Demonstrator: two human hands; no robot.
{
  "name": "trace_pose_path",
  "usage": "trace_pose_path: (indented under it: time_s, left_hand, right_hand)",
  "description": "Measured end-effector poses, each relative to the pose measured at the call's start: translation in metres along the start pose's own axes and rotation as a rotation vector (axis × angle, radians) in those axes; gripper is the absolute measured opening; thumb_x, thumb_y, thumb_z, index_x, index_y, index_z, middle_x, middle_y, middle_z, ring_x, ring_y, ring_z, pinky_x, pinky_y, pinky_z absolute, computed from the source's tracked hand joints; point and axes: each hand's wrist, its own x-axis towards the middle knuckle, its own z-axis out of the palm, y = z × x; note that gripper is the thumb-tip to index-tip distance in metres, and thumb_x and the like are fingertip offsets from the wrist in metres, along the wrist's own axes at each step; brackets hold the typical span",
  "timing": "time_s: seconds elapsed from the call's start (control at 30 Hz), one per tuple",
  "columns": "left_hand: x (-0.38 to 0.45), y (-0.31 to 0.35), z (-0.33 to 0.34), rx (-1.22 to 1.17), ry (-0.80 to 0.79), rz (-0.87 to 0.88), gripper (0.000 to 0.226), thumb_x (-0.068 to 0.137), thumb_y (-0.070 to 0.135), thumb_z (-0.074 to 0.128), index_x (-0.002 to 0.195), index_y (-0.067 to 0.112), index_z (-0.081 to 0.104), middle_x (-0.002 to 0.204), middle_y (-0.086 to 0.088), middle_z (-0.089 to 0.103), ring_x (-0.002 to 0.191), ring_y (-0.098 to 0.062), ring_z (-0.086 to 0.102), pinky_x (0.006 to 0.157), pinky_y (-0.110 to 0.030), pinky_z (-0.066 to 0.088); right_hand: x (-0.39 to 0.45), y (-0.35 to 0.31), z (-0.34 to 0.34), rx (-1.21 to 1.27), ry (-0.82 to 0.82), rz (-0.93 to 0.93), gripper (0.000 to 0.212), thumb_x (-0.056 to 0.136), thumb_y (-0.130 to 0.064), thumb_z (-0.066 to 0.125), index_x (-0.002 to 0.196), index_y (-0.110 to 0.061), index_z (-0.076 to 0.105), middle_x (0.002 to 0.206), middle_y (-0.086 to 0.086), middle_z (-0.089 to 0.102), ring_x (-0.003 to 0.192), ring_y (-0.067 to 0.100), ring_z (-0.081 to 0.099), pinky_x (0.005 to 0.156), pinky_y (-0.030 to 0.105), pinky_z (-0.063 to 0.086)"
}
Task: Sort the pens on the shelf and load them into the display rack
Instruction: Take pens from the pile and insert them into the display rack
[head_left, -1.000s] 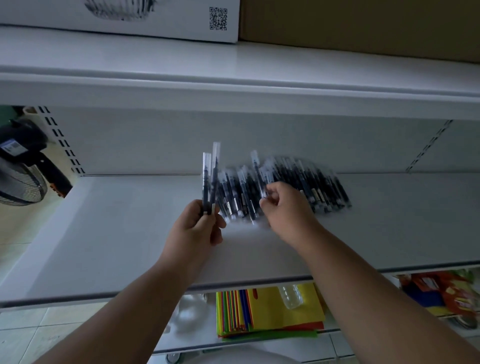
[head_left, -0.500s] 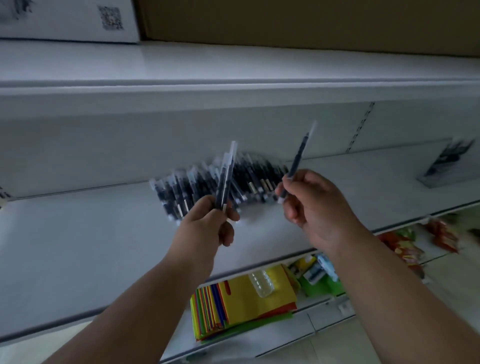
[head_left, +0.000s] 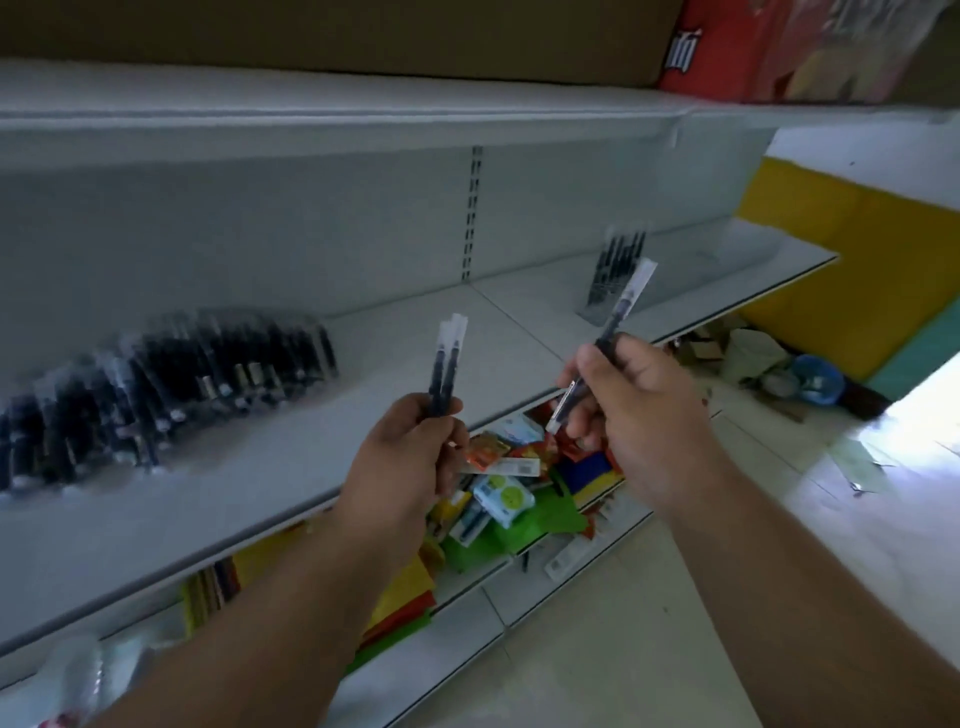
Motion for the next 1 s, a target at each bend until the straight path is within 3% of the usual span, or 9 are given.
trace_pose_path:
  time_s: [0.13, 0.2, 0.3, 0.37, 0.53, 0.73, 0.87, 1.0]
  left_hand:
    - [0.008, -0.016, 0.071, -0.047, -0.028, -0.045, 0.019, 0.103, 0.010, 0.041, 0.097, 0.008, 0.060, 0.062, -0.004, 0.041, 0.045, -0.012, 0.025, 0.044, -0.026, 0.019]
    - [0.013, -0.023, 0.098, -0.051, -0.030, -0.051, 0.022, 0.105, 0.017, 0.042, 0.099, 0.010, 0.062, 0.061, -0.001, 0.039, 0.046, -0.010, 0.024, 0.042, -0.023, 0.019]
    - [0.023, -0.031, 0.124, -0.023, -0.023, -0.045, 0.024, 0.106, 0.021, 0.041, 0.100, 0.013, 0.063, 0.060, 0.002, 0.038, 0.046, -0.009, 0.024, 0.041, -0.022, 0.022]
    - [0.030, -0.036, 0.134, -0.027, -0.001, -0.043, 0.025, 0.106, 0.020, 0.040, 0.098, 0.012, 0.062, 0.060, 0.001, 0.038, 0.045, -0.009, 0.024, 0.039, -0.021, 0.022]
    - [0.061, -0.030, 0.146, -0.028, 0.029, -0.011, 0.024, 0.106, 0.015, 0.039, 0.094, 0.009, 0.059, 0.057, 0.001, 0.035, 0.043, -0.011, 0.022, 0.037, -0.021, 0.021]
    - [0.118, -0.018, 0.174, 0.008, 0.015, -0.016, 0.024, 0.106, 0.018, 0.039, 0.095, 0.012, 0.060, 0.058, 0.002, 0.039, 0.044, -0.012, 0.021, 0.046, -0.027, 0.014]
    - [0.137, -0.026, 0.194, 0.020, 0.011, -0.031, 0.024, 0.106, 0.017, 0.040, 0.095, 0.011, 0.061, 0.058, 0.001, 0.039, 0.044, -0.013, 0.021, 0.048, -0.028, 0.014]
    - [0.165, -0.025, 0.206, 0.005, 0.084, -0.007, 0.025, 0.105, 0.015, 0.039, 0.094, 0.011, 0.061, 0.056, 0.001, 0.039, 0.040, -0.011, 0.023, 0.041, -0.022, 0.018]
  right_hand:
    - [0.016, 0.014, -0.070, -0.076, 0.068, -0.017, 0.007, 0.096, -0.019, 0.058, 0.091, -0.022, 0.062, 0.062, 0.004, 0.063, 0.057, 0.017, 0.059, 0.057, 0.035, 0.047]
    - [0.025, 0.020, -0.096, -0.096, 0.086, -0.030, 0.011, 0.095, -0.016, 0.060, 0.093, -0.027, 0.060, 0.071, 0.007, 0.067, 0.058, 0.015, 0.062, 0.057, 0.037, 0.051]
    - [0.039, 0.027, -0.120, -0.102, 0.066, -0.048, 0.009, 0.099, -0.021, 0.054, 0.092, -0.023, 0.060, 0.080, 0.014, 0.069, 0.059, 0.018, 0.062, 0.062, 0.044, 0.052]
    - [0.052, 0.032, -0.129, -0.104, 0.035, -0.050, 0.019, 0.102, -0.029, 0.049, 0.091, -0.019, 0.060, 0.078, 0.014, 0.068, 0.061, 0.022, 0.061, 0.063, 0.048, 0.052]
    - [0.093, 0.046, -0.131, -0.154, 0.038, -0.056, 0.026, 0.102, -0.035, 0.045, 0.094, -0.016, 0.061, 0.067, 0.002, 0.065, 0.061, 0.024, 0.058, 0.064, 0.052, 0.052]
    - [0.147, 0.062, -0.151, -0.296, 0.139, -0.082, 0.012, 0.099, -0.032, 0.053, 0.089, -0.033, 0.058, 0.071, -0.009, 0.066, 0.067, 0.003, 0.064, 0.075, 0.044, 0.057]
    - [0.180, 0.078, -0.173, -0.303, 0.189, -0.125, 0.008, 0.093, -0.031, 0.064, 0.087, -0.033, 0.059, 0.078, -0.007, 0.068, 0.077, 0.013, 0.068, 0.076, 0.047, 0.057]
    - [0.227, 0.089, -0.187, -0.319, 0.184, -0.216, 0.011, 0.095, -0.029, 0.060, 0.085, -0.032, 0.058, 0.079, -0.007, 0.069, 0.075, 0.012, 0.067, 0.072, 0.042, 0.057]
